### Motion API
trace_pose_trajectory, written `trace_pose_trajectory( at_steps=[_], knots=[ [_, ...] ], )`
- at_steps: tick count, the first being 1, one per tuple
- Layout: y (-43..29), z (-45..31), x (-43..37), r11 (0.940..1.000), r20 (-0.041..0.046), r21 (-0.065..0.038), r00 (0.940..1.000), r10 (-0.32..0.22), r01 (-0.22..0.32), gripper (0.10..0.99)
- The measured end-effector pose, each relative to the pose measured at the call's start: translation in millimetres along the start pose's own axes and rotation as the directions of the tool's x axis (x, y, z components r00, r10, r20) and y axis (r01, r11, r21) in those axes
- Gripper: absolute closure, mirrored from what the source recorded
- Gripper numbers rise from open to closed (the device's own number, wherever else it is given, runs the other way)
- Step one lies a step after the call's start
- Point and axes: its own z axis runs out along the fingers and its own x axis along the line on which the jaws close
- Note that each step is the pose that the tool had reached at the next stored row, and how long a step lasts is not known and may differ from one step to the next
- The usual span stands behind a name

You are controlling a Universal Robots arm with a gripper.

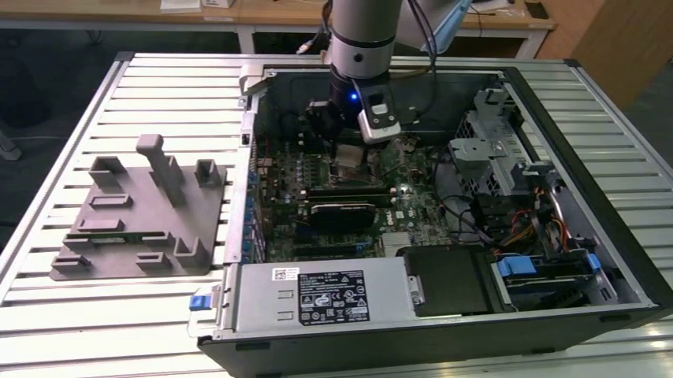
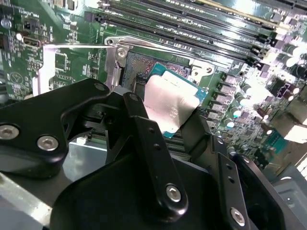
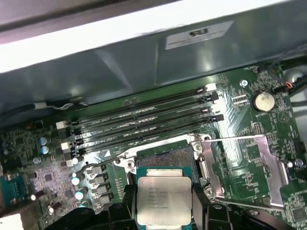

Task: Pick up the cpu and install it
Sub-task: 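Place the cpu into insertion slot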

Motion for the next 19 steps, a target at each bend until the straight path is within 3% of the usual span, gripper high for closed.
trace_pose_trajectory(
  at_steps=[11,19],
  knots=[
    [0.0,0.1,0.0,0.9935,0.0028,0.000,0.9935,0.114,-0.114,0.545],
    [0.0,0.1,0.0,0.9801,0.0049,-0.001,0.9801,0.198,-0.198,0.545]
  ],
)
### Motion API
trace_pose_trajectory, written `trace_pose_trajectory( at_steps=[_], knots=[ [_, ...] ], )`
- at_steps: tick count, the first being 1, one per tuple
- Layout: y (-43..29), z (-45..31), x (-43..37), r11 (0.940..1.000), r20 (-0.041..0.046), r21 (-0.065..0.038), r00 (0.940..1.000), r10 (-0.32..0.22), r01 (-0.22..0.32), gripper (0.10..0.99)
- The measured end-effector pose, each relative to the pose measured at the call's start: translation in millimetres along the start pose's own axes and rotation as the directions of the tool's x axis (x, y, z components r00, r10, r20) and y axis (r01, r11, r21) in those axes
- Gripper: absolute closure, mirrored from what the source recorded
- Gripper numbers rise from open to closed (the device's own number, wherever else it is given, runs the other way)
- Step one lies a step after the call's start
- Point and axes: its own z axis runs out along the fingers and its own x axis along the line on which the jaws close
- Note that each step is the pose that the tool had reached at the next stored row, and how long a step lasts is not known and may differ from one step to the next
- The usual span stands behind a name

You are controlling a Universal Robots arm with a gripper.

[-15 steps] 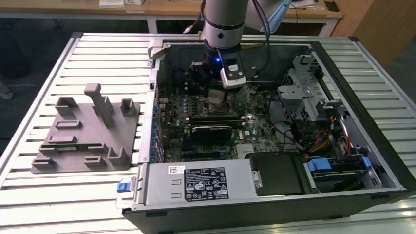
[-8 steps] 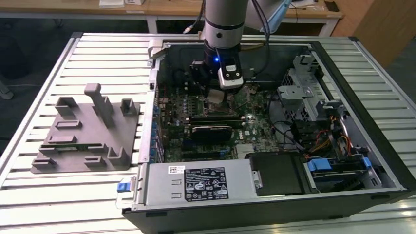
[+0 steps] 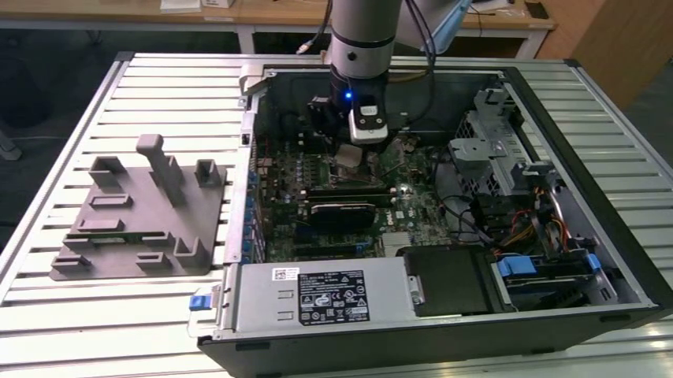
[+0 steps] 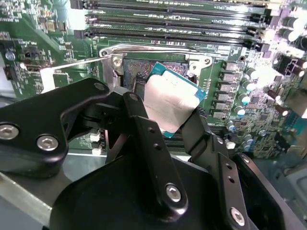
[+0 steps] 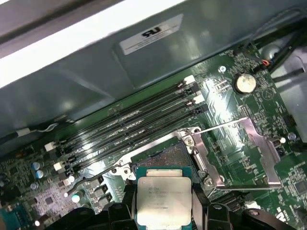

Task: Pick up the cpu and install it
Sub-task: 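Place the cpu into insertion slot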

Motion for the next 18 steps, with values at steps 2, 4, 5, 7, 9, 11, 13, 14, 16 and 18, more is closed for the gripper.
trace_pose_trajectory(
  at_steps=[2,4,5,7,9,11,13,14,16,18],
  knots=[
    [0.0,0.0,0.0,0.9998,0.0005,0.000,0.9998,0.021,-0.021,0.545],
    [0.0,0.0,0.0,0.9992,0.0010,0.000,0.9992,0.040,-0.040,0.545],
    [0.0,0.0,0.0,0.9988,0.0012,0.000,0.9988,0.049,-0.049,0.545],
    [0.0,0.1,0.0,0.9976,0.0017,0.000,0.9976,0.069,-0.069,0.545],
    [0.0,0.1,0.0,0.9958,0.0023,0.000,0.9958,0.092,-0.092,0.545],
    [0.0,0.2,0.0,0.9929,0.0030,0.000,0.9929,0.119,-0.119,0.545],
    [0.0,0.3,0.0,0.9885,0.0038,0.000,0.9885,0.151,-0.151,0.545],
    [0.0,0.3,0.0,0.9858,0.0042,-0.001,0.9858,0.168,-0.168,0.545],
    [0.0,0.5,0.0,0.9796,0.0050,-0.001,0.9796,0.201,-0.201,0.545],
    [0.0,0.6,0.0,0.9721,0.0058,-0.001,0.9721,0.234,-0.234,0.545]
  ],
)
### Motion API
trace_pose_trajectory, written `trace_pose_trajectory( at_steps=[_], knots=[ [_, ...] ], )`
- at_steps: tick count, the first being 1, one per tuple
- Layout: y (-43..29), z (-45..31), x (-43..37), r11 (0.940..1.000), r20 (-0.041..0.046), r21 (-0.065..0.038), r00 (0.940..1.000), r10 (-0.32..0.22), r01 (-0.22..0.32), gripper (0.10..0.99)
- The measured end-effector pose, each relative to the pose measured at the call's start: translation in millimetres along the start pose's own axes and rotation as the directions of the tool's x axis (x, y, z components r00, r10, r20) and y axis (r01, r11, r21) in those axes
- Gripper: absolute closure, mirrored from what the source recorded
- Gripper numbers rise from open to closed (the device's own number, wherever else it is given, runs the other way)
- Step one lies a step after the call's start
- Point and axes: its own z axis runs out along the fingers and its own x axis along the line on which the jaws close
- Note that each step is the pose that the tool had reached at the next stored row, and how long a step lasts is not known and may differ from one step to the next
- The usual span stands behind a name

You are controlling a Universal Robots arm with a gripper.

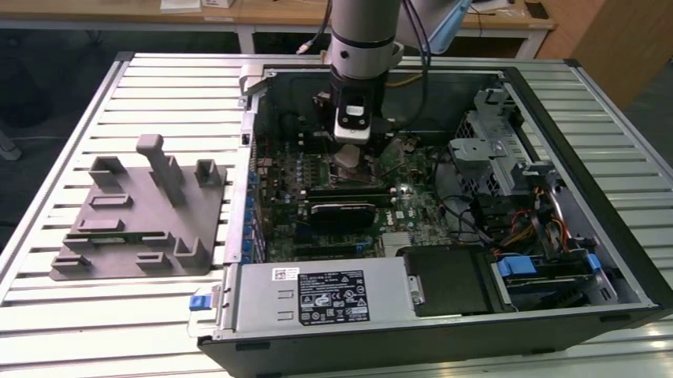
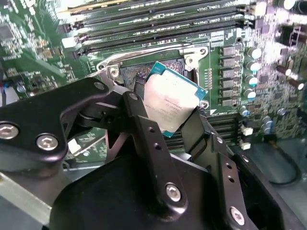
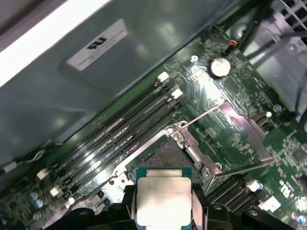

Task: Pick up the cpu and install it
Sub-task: 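Place the cpu into insertion slot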

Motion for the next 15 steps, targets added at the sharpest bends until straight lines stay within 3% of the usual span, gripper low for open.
trace_pose_trajectory(
  at_steps=[7,11,15],
  knots=[
    [0.0,0.4,0.0,0.9940,0.0027,0.000,0.9940,0.109,-0.109,0.545],
    [0.0,0.6,0.0,0.9852,0.0042,-0.001,0.9852,0.172,-0.172,0.545],
    [0.0,0.8,0.0,0.9718,0.0058,-0.001,0.9718,0.236,-0.236,0.545]
  ],
)
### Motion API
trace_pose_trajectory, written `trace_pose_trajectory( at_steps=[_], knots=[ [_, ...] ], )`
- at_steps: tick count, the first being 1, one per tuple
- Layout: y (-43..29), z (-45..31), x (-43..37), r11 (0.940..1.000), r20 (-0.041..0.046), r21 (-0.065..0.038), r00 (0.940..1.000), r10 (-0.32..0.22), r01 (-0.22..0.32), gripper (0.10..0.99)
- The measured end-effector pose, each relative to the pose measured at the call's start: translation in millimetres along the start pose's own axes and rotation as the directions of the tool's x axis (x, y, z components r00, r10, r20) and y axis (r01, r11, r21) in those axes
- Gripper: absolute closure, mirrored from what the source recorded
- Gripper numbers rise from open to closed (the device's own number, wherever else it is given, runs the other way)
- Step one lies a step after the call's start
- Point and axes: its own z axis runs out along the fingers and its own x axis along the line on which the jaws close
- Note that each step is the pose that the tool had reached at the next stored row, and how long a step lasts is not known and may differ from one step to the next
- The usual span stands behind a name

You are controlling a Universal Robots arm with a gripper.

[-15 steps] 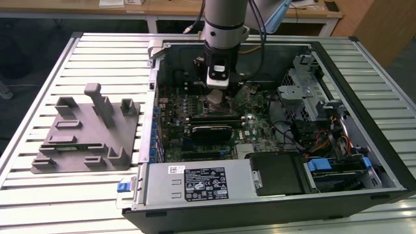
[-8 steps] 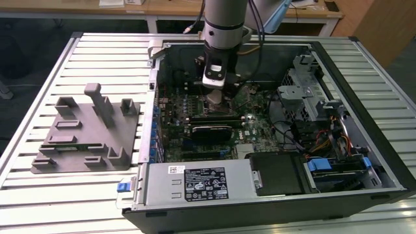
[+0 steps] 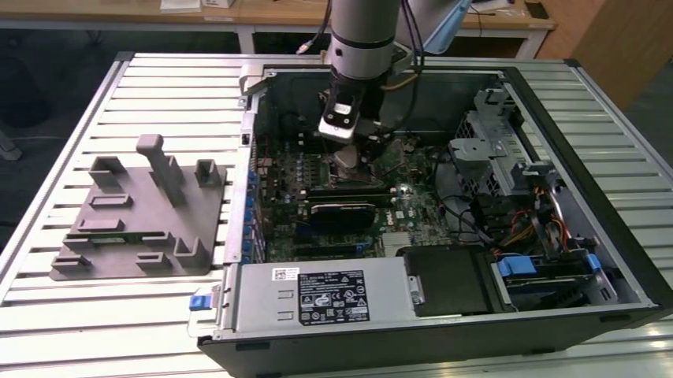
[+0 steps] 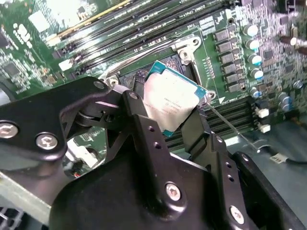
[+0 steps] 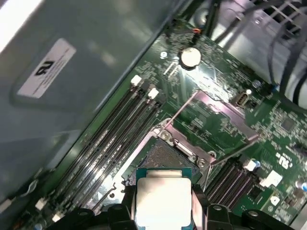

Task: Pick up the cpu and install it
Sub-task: 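Place the cpu into insertion slot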

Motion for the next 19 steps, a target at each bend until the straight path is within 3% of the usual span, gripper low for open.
trace_pose_trajectory(
  at_steps=[5,10,15,19],
  knots=[
    [0.0,0.3,0.0,0.9966,0.0020,0.000,0.9966,0.082,-0.082,0.545],
    [0.0,0.7,0.0,0.9860,0.0041,-0.001,0.9860,0.167,-0.167,0.545],
    [0.0,1.2,0.0,0.9676,0.0062,-0.001,0.9676,0.252,-0.252,0.545],
    [0.0,1.7,0.0,0.9468,0.0079,-0.002,0.9468,0.322,-0.322,0.545]
  ],
)
